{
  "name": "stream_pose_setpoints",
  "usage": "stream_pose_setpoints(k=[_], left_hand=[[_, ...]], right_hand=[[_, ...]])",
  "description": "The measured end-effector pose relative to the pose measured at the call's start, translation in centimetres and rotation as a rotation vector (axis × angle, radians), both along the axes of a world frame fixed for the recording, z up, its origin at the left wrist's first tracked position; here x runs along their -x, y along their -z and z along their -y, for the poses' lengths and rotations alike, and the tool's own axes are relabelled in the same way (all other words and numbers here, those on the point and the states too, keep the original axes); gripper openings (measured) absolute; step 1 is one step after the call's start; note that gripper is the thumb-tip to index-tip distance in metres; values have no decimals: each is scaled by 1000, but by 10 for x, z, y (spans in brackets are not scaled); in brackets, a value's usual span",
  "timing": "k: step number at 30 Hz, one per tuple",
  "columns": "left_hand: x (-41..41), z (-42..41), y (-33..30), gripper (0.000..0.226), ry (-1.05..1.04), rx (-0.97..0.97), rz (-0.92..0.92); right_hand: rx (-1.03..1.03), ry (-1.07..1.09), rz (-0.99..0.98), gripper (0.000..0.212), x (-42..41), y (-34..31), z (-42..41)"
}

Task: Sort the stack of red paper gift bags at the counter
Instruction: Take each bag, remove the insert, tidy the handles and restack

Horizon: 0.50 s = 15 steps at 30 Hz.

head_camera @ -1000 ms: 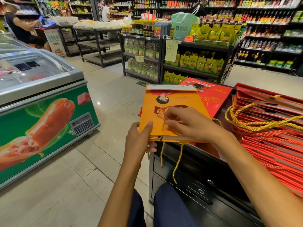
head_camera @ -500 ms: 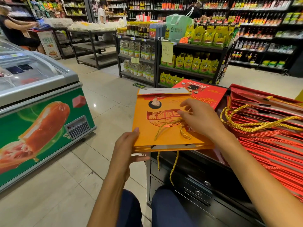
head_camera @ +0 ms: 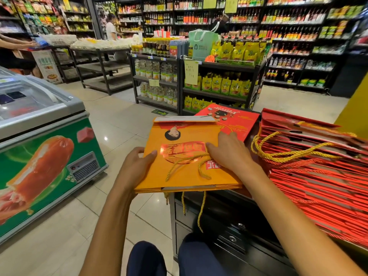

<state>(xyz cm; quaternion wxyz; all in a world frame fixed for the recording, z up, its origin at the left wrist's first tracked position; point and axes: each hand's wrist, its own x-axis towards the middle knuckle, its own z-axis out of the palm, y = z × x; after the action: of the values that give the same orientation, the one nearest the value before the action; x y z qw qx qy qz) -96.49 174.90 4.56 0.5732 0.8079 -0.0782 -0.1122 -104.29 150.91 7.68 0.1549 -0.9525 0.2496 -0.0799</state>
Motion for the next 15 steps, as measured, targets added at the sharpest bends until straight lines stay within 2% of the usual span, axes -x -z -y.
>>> stream_pose_setpoints(k=[3,8,12,15], left_hand=[[1,-13,-18,45,-38,27,87],[-2,-13,-70,42,-44,40,177],[-7,24,-110,31,8,94,186],[-14,65,-138,38,97,153,187]], right_hand=[[-51,-48,20,49,0,-14,-13],[15,-78,125,45,8,-68,-19],[125,-14,215,43,19,-122,7],[143,57,264,46,33,-157,47]])
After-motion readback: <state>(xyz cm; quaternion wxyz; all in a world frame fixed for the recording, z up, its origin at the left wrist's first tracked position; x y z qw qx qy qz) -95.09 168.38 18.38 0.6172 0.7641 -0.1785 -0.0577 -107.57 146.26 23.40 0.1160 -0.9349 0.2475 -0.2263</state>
